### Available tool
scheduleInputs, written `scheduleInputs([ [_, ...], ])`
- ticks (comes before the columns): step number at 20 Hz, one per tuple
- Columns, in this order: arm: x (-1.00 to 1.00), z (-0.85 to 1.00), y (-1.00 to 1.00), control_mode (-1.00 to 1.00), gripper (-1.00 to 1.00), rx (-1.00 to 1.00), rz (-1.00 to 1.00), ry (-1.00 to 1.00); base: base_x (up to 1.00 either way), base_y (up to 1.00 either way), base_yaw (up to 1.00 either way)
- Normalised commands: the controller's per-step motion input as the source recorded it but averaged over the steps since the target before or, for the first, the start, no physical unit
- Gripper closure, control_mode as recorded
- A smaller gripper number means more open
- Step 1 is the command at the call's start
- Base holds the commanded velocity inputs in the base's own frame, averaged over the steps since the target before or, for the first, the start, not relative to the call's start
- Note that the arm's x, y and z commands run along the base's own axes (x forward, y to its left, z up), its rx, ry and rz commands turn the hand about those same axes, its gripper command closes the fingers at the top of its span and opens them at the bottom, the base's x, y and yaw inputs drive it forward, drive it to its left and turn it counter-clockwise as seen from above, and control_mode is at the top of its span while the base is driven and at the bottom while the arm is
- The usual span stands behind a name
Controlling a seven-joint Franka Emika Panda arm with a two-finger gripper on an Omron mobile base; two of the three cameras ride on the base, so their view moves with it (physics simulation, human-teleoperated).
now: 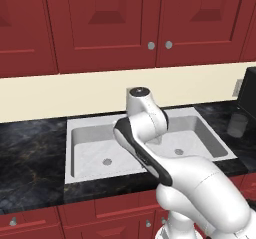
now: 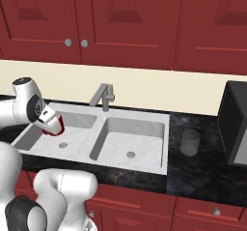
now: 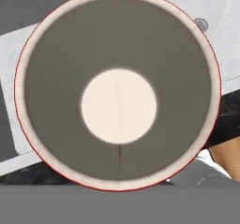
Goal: Move any existing items from the left basin to the right basin for drying. Then move the glass cup from the counter to the left basin of the sink for washing.
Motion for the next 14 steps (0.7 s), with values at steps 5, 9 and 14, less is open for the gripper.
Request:
scheduleInputs([
  [5,0.00,0.01,-0.49,-1.00,1.00,0.00,-0.04,0.02,0.00,0.00,0.00],
  [9,-0.04,0.00,-0.52,-1.00,1.00,0.01,-0.03,0.02,0.00,0.00,0.00],
  [14,-0.04,0.00,-0.40,-1.00,1.00,0.00,-0.02,0.00,0.00,0.00,0.00],
])
